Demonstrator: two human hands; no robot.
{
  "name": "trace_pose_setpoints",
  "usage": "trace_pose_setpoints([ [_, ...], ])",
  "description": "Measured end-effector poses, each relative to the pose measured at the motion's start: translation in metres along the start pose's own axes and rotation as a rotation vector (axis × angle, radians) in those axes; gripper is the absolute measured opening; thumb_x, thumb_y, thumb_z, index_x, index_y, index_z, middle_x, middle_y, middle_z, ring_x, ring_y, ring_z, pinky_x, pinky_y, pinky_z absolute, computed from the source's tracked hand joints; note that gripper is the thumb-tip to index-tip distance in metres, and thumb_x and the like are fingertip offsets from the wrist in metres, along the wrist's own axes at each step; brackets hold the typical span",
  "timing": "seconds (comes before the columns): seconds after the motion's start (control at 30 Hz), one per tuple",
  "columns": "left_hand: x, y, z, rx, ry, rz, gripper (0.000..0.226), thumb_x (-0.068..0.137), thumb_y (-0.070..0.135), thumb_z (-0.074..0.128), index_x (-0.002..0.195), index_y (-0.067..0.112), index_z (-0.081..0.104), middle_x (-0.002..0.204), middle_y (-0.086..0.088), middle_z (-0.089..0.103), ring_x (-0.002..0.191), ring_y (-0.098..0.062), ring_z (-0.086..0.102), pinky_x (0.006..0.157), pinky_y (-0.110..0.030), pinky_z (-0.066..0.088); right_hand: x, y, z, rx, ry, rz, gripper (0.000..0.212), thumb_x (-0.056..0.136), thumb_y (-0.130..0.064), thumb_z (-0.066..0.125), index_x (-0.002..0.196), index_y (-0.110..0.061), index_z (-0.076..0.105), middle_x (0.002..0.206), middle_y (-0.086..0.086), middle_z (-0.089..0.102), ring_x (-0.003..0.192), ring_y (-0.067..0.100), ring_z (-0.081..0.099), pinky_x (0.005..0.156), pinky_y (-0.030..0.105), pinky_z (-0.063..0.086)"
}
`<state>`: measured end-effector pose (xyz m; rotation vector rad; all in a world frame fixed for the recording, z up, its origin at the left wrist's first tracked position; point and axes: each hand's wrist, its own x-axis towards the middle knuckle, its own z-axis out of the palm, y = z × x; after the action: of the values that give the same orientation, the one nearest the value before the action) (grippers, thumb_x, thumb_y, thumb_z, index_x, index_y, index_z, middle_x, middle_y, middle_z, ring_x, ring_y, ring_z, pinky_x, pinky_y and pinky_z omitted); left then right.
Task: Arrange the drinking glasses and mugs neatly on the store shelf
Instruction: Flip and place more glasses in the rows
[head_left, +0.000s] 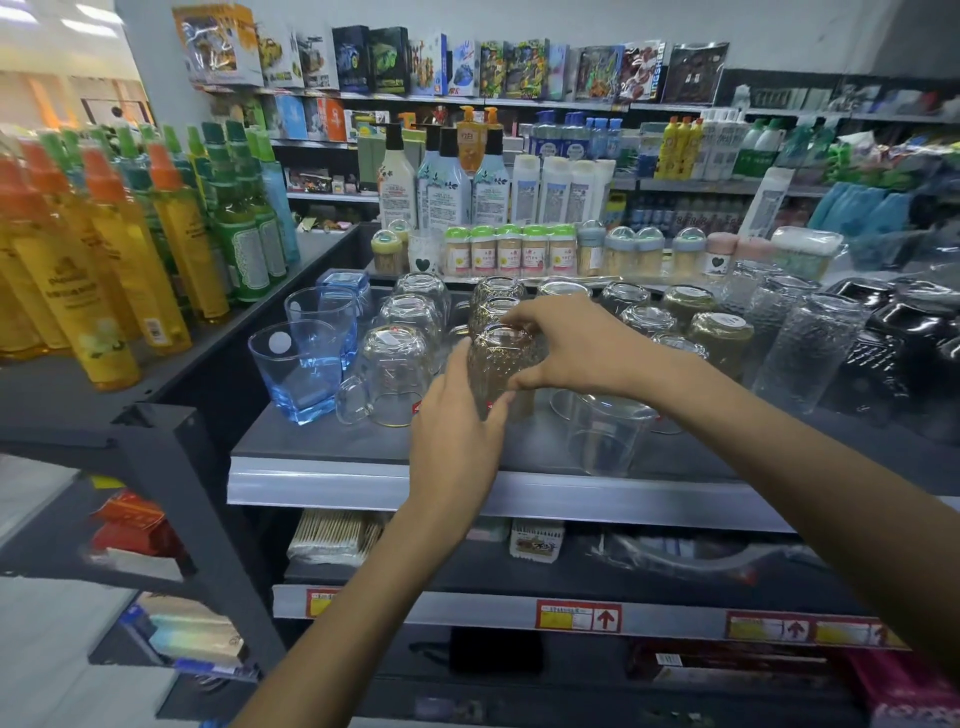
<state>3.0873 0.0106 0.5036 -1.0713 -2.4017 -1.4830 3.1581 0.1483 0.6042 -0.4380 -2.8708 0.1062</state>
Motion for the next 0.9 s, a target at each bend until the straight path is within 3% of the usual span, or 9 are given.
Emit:
trace_pose_setpoints([
  [0.1, 0.005, 0.001, 0.004, 0.022, -0.016, 0.009, 0.068, 0.099, 0.034, 0.067, 0.158, 0.032, 0.034, 0.111, -0.012, 0.071, 0.100, -0.033, 0.066, 0.086, -0.045, 0.052, 0.001, 0.002, 0.003, -0.041, 0.000, -0.048, 0.072, 0.078, -0.036, 0.086, 0.141, -0.015, 0.060, 0.136, 0.008, 0.064, 0.126, 0.027, 0.058, 0.103, 0.036, 0.044],
  [0.2, 0.008, -0.001, 0.005, 0.049, -0.006, 0.007, 0.068, 0.100, 0.029, 0.067, 0.159, 0.033, 0.034, 0.106, -0.014, 0.072, 0.102, -0.033, 0.066, 0.090, -0.047, 0.052, 0.004, 0.004, 0.005, -0.074, -0.007, -0.049, 0.072, 0.078, -0.042, 0.086, 0.140, -0.016, 0.061, 0.134, 0.009, 0.064, 0.125, 0.027, 0.056, 0.103, 0.037, 0.043],
  [0.33, 0.011, -0.003, 0.004, 0.030, 0.001, -0.005, 0.070, 0.097, 0.027, 0.071, 0.158, 0.034, 0.038, 0.115, -0.012, 0.074, 0.114, -0.029, 0.067, 0.096, -0.044, 0.053, 0.010, 0.004, 0.004, -0.109, -0.015, -0.050, 0.072, 0.074, -0.045, 0.088, 0.135, -0.016, 0.064, 0.128, 0.009, 0.066, 0.121, 0.028, 0.058, 0.099, 0.039, 0.046],
  [0.53, 0.014, -0.007, 0.002, -0.023, -0.006, -0.021, 0.071, 0.092, 0.026, 0.077, 0.155, 0.035, 0.044, 0.112, -0.010, 0.075, 0.103, -0.025, 0.071, 0.092, -0.038, 0.052, 0.011, 0.003, 0.004, -0.121, -0.022, -0.039, 0.072, 0.071, -0.046, 0.090, 0.132, -0.015, 0.066, 0.124, 0.008, 0.068, 0.117, 0.028, 0.060, 0.097, 0.042, 0.048],
  [0.73, 0.012, -0.009, 0.001, 0.038, -0.028, 0.012, 0.071, 0.093, 0.025, 0.076, 0.155, 0.033, 0.042, 0.122, -0.005, 0.071, 0.110, -0.024, 0.068, 0.096, -0.040, 0.054, 0.001, -0.002, 0.000, -0.091, -0.041, -0.031, 0.071, 0.079, -0.040, 0.085, 0.140, -0.016, 0.058, 0.132, 0.009, 0.063, 0.125, 0.029, 0.056, 0.101, 0.040, 0.046],
  [0.9, 0.000, -0.003, -0.014, 0.037, 0.002, 0.096, 0.052, 0.093, 0.025, 0.072, 0.141, 0.033, 0.053, 0.121, 0.006, 0.069, 0.099, -0.013, 0.068, 0.091, -0.043, 0.057, -0.019, -0.005, -0.003, -0.040, 0.051, -0.087, 0.060, 0.089, -0.039, 0.075, 0.142, -0.022, 0.054, 0.135, 0.005, 0.057, 0.126, 0.025, 0.054, 0.102, 0.038, 0.045],
])
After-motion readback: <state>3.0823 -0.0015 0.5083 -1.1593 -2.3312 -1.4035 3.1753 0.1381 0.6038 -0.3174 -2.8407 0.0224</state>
